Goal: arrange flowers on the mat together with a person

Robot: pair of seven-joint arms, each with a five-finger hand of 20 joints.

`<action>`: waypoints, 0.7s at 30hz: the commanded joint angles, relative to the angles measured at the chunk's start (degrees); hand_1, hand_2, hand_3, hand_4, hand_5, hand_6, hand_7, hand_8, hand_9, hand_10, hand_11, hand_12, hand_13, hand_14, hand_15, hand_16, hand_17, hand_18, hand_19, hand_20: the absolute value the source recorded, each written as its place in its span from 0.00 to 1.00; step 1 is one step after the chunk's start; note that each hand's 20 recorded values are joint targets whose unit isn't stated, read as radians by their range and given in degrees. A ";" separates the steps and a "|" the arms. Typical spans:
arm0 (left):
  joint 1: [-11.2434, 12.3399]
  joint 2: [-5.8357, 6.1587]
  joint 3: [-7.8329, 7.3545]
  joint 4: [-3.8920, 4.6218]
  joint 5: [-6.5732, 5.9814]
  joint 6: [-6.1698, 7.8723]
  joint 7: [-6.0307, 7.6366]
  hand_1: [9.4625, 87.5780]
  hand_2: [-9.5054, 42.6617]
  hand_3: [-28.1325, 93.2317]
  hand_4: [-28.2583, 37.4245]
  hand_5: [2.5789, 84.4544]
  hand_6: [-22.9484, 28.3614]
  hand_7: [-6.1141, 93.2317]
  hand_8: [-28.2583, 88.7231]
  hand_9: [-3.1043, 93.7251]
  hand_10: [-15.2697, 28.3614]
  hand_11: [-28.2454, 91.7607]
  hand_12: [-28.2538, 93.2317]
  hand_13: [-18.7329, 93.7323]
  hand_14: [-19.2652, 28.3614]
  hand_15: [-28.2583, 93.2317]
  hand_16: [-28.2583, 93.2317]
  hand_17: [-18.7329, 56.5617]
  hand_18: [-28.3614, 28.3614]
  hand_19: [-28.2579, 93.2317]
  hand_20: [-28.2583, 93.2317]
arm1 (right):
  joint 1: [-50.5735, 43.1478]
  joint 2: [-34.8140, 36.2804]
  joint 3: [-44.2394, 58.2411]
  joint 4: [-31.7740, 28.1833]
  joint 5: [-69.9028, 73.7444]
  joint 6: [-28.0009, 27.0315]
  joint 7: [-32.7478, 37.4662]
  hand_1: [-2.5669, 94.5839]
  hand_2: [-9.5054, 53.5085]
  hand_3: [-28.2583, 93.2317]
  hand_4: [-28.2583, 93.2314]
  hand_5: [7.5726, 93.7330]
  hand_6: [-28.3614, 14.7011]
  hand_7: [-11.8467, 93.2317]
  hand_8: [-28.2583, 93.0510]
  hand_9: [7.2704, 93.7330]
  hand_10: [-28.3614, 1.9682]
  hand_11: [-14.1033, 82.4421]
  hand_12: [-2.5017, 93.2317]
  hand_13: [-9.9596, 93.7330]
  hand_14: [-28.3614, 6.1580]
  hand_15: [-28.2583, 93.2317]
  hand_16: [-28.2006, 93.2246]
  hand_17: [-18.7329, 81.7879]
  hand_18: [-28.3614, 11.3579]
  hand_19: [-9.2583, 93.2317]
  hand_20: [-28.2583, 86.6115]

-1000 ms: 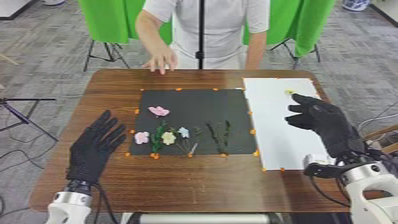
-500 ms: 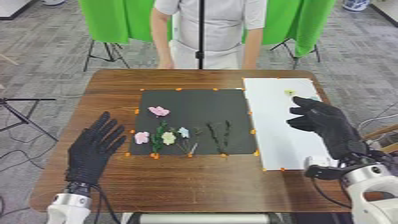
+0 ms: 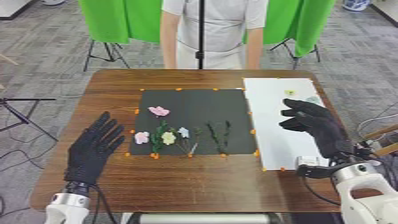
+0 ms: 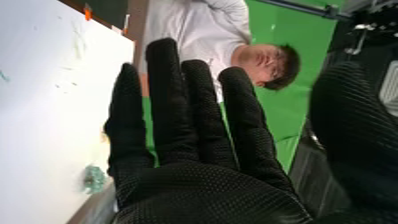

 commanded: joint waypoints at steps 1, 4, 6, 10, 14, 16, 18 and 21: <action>-0.51 -0.14 0.40 0.59 0.42 -1.24 -0.79 0.20 0.13 0.81 0.05 0.33 0.50 0.20 0.17 0.28 0.60 0.34 0.38 0.34 0.68 0.37 0.28 0.10 0.88 0.56 0.31 | 7.23 9.79 -4.52 4.94 -9.08 12.62 0.10 0.32 0.17 0.93 0.01 0.41 0.56 0.32 0.12 0.43 0.48 0.37 0.23 0.55 0.47 0.62 0.36 0.36 0.19 0.70 0.53; 0.72 -0.43 0.22 0.18 -0.11 -0.49 -0.24 0.19 0.13 0.81 0.06 0.33 0.50 0.20 0.17 0.28 0.60 0.34 0.38 0.34 0.68 0.37 0.28 0.10 0.88 0.56 0.31 | 11.51 13.89 -3.83 8.23 -16.43 5.39 3.96 0.32 0.12 0.94 0.01 0.32 0.55 0.34 0.12 0.34 0.49 0.37 0.24 0.49 0.49 0.61 0.35 0.34 0.20 0.69 0.52; 1.33 -0.12 0.36 0.14 -0.67 -0.04 -0.15 0.19 0.13 0.81 0.05 0.33 0.50 0.20 0.17 0.28 0.61 0.34 0.38 0.34 0.68 0.37 0.28 0.10 0.88 0.56 0.31 | 14.21 16.73 -3.85 11.31 -24.79 3.09 3.78 0.31 0.09 0.93 0.00 0.24 0.55 0.34 0.12 0.26 0.50 0.34 0.25 0.40 0.48 0.55 0.34 0.30 0.20 0.65 0.51; 1.54 0.67 0.40 0.01 -0.95 0.58 0.65 0.19 0.13 0.81 0.05 0.33 0.50 0.20 0.17 0.28 0.60 0.34 0.38 0.34 0.69 0.37 0.27 0.10 0.88 0.56 0.31 | 20.14 22.05 -7.14 17.01 -40.59 1.45 5.32 0.30 0.07 0.93 0.00 0.20 0.55 0.32 0.13 0.20 0.52 0.27 0.28 0.29 0.51 0.40 0.45 0.23 0.23 0.57 0.48; 0.49 1.06 0.31 0.23 -0.84 0.28 0.82 0.19 0.13 0.81 0.05 0.33 0.50 0.20 0.17 0.28 0.60 0.34 0.38 0.34 0.68 0.37 0.27 0.10 0.88 0.56 0.31 | 29.53 25.04 -14.58 24.20 -47.90 -0.74 8.55 0.29 0.02 0.93 0.01 0.16 0.56 0.27 0.15 0.14 0.58 0.17 0.31 0.25 0.53 0.18 0.59 0.18 0.26 0.48 0.43; 0.23 0.96 0.46 0.26 -0.65 0.10 0.80 0.19 0.13 0.81 0.05 0.33 0.50 0.20 0.17 0.28 0.60 0.34 0.38 0.35 0.68 0.37 0.27 0.10 0.88 0.56 0.31 | 32.48 26.19 -18.08 27.16 -50.64 1.96 9.61 0.28 0.00 0.93 0.00 0.15 0.56 0.25 0.16 0.13 0.59 0.14 0.32 0.24 0.51 0.16 0.60 0.17 0.26 0.46 0.43; 0.72 0.52 0.42 0.08 -0.32 0.22 0.52 0.19 0.13 0.81 0.05 0.33 0.50 0.20 0.17 0.28 0.60 0.34 0.38 0.35 0.68 0.37 0.27 0.10 0.88 0.56 0.31 | 35.31 26.30 -21.20 30.14 -55.08 3.97 10.01 0.28 0.00 0.92 0.00 0.14 0.56 0.25 0.17 0.12 0.59 0.12 0.32 0.24 0.48 0.15 0.61 0.17 0.24 0.48 0.43; 1.26 0.75 0.34 -0.08 -0.60 0.79 0.72 0.19 0.13 0.81 0.05 0.34 0.50 0.20 0.17 0.28 0.60 0.34 0.38 0.35 0.69 0.37 0.27 0.10 0.88 0.56 0.31 | 40.02 26.08 -26.08 33.81 -57.80 4.20 12.02 0.28 0.00 0.92 0.00 0.15 0.56 0.26 0.16 0.14 0.60 0.14 0.33 0.28 0.47 0.17 0.60 0.18 0.23 0.50 0.44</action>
